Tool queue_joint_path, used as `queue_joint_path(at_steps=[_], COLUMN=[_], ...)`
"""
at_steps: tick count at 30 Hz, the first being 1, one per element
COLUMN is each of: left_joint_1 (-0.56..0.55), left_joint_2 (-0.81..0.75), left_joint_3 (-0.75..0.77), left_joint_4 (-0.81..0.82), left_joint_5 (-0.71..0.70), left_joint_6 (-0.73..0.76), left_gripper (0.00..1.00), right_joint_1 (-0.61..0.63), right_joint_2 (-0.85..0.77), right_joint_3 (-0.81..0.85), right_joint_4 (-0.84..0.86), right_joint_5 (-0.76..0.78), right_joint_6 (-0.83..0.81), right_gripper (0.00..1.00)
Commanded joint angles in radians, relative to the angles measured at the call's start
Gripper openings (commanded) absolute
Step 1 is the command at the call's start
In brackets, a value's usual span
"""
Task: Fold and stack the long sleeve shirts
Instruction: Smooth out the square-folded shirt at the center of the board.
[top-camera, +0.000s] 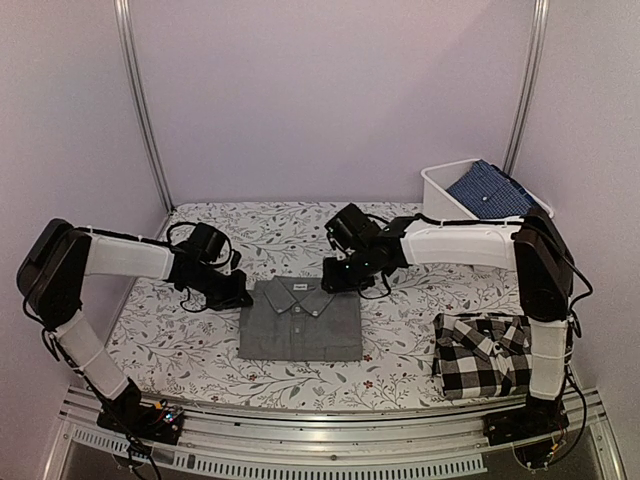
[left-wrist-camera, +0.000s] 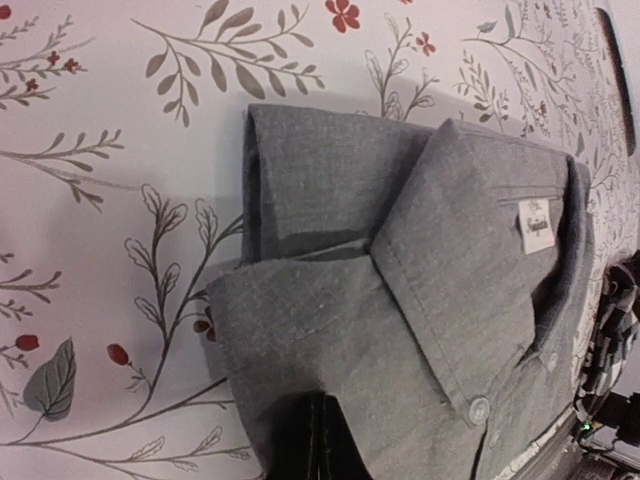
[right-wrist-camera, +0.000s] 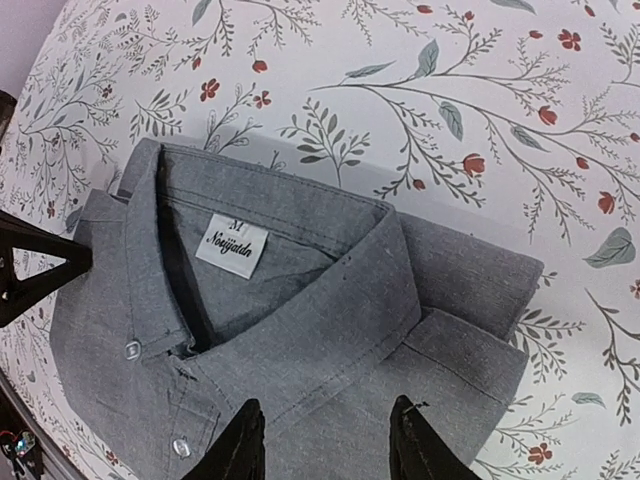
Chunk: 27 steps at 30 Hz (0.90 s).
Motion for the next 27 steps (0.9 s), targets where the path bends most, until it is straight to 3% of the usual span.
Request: queue_joint_path(at_steps=[1,3,10,14,21,23,27], left_joint_1=[0.034,0.034,0.027,-0.026,-0.197,-0.263,-0.352], left_joint_2=[0.031,0.037,-0.006,-0.052,-0.061,-0.024,0.081], left_joint_3=[0.002,0.022,0.095,0.119,0.127,0.144,0.2], left_joint_4=[0.054,0.057,-0.009,-0.042,0.015,0.044,0.088], left_joint_5=[0.02,0.027,-0.012,-0.041,-0.005,-0.003,-0.017], left_joint_6=[0.036,0.051,0.084,0.08,-0.017,-0.046,-0.091], left_gripper=[0.0,0.0,0.15,0.25,0.25,0.25,0.25], right_joint_1=[0.0,-0.002,-0.008,-0.008,-0.013,-0.023,-0.044], right_joint_2=[0.123,0.165,0.224,0.134,-0.084,-0.161,-0.314], right_joint_3=[0.047,0.059,0.041,0.001,-0.121,-0.179,-0.3], right_joint_4=[0.037,0.038,0.049,0.059,0.062,0.062,0.06], right_joint_5=[-0.027,-0.029,-0.04,-0.008,0.105,0.15,0.218], right_joint_6=[-0.009,-0.011,0.001,0.006,0.017,0.031,0.058], right_gripper=[0.42,0.42,0.45,0.56,0.7,0.84,0.98])
